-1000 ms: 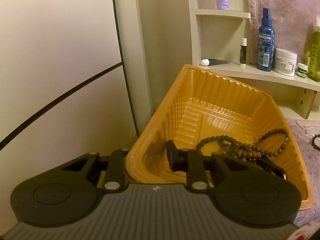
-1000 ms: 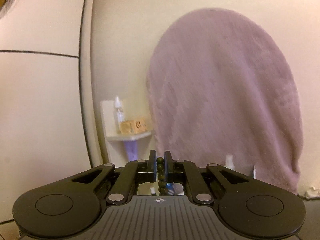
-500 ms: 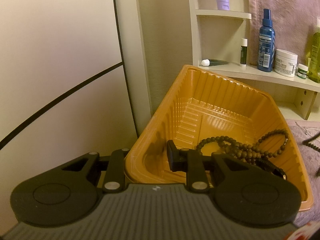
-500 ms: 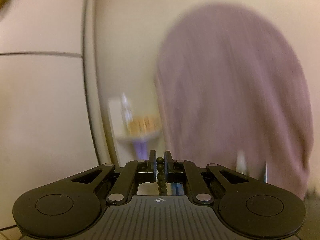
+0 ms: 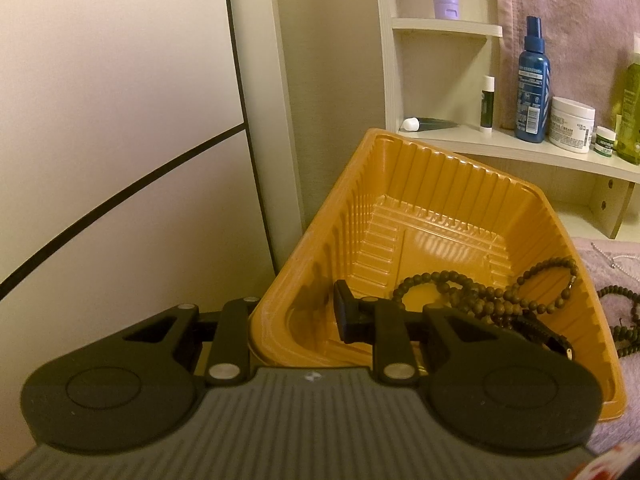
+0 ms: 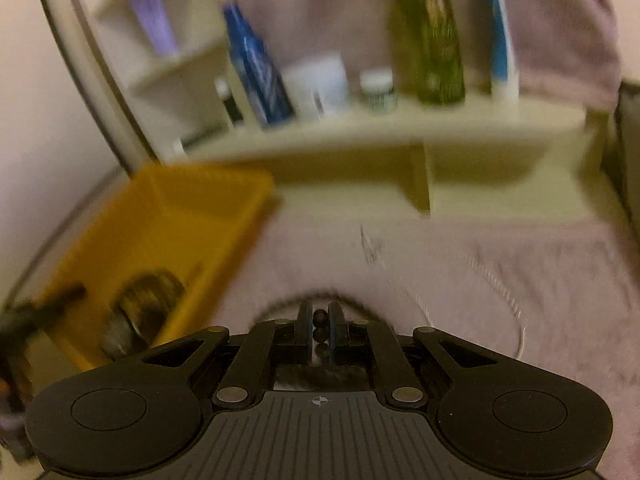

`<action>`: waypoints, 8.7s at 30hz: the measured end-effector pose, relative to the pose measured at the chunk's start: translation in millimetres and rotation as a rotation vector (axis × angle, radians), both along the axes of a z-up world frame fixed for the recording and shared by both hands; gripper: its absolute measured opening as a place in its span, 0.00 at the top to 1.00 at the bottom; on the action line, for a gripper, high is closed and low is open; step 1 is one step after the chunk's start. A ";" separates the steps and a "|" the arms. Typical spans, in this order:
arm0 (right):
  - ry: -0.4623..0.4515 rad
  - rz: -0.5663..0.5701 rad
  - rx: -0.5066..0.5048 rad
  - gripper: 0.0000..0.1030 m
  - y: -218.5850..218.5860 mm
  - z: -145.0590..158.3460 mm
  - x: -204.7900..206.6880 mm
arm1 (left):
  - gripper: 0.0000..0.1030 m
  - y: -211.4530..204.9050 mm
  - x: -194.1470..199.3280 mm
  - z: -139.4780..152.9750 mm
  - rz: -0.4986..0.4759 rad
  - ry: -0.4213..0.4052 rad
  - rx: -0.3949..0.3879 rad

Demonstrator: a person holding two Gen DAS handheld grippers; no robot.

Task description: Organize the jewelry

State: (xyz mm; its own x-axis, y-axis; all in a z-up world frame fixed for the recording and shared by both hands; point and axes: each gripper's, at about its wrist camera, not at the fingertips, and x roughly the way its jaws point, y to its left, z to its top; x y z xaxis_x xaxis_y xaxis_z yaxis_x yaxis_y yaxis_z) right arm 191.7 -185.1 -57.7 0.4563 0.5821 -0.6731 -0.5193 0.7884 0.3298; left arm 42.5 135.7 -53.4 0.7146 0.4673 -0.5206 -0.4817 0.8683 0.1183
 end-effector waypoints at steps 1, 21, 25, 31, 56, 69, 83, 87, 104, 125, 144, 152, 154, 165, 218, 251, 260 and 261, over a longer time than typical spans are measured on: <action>0.002 0.007 -0.025 0.92 -1.1 -6.0 -1.9 | 0.79 0.1 0.2 0.0 0.000 0.001 0.000; -0.061 0.221 0.022 0.18 9.8 -36.3 7.6 | 0.79 -0.5 2.2 0.1 0.005 0.007 0.004; -0.146 0.291 -0.082 0.18 26.8 -40.5 -4.4 | 0.79 -0.7 2.3 0.2 0.005 0.007 0.005; -0.236 0.311 -0.178 0.21 38.3 -46.8 -17.4 | 0.79 -0.8 1.8 0.2 0.006 0.007 0.003; -0.232 0.104 -0.084 0.89 17.3 0.8 -14.3 | 0.79 -1.0 -0.1 -0.1 0.002 -0.001 -0.001; -0.310 0.046 0.028 0.89 -0.1 76.8 -35.0 | 0.79 -1.1 -3.3 2.5 -0.008 -0.014 -0.007; -0.394 0.114 0.224 0.89 34.6 143.5 -50.7 | 0.79 0.9 -4.5 2.5 -0.011 -0.026 -0.023; -0.398 0.170 0.281 0.89 60.2 151.6 -49.1 | 0.79 0.9 -4.5 2.5 -0.009 -0.029 -0.028; -0.170 0.273 0.220 0.58 140.8 65.3 -28.6 | 0.79 2.2 -5.7 2.8 -0.011 -0.026 -0.033; -0.066 0.097 0.087 0.53 58.2 20.9 -25.1 | 0.79 1.8 1.2 1.4 -0.004 -0.010 -0.025; -0.106 -0.253 -0.135 0.55 -77.5 -23.8 18.4 | 0.79 0.1 -1.6 3.0 -0.005 0.003 -0.004; -0.096 -0.243 -0.167 0.79 -75.3 -31.6 29.4 | 0.79 -0.3 -0.7 2.9 -0.005 0.009 0.000; -0.087 -0.242 -0.165 0.80 -75.5 -34.9 31.5 | 0.79 -0.3 -0.7 2.7 -0.006 0.010 0.001; -0.120 -0.213 -0.197 0.98 -70.8 -41.1 35.8 | 0.79 -0.5 -0.5 2.1 -0.005 0.008 0.001; -0.396 0.202 0.506 0.98 78.3 168.7 -46.5 | 0.79 0.5 -5.4 6.7 -0.012 -0.019 -0.024; 0.033 0.099 0.102 0.49 51.3 3.4 -26.9 | 0.79 2.5 -2.7 4.3 -0.005 -0.016 -0.033; 0.318 -0.001 0.445 0.87 26.1 -21.2 -4.5 | 0.79 1.3 -2.1 4.5 -0.002 -0.014 -0.030; 0.294 -0.004 0.437 0.96 27.2 -16.9 -5.0 | 0.79 1.3 -2.4 4.5 -0.003 -0.015 -0.031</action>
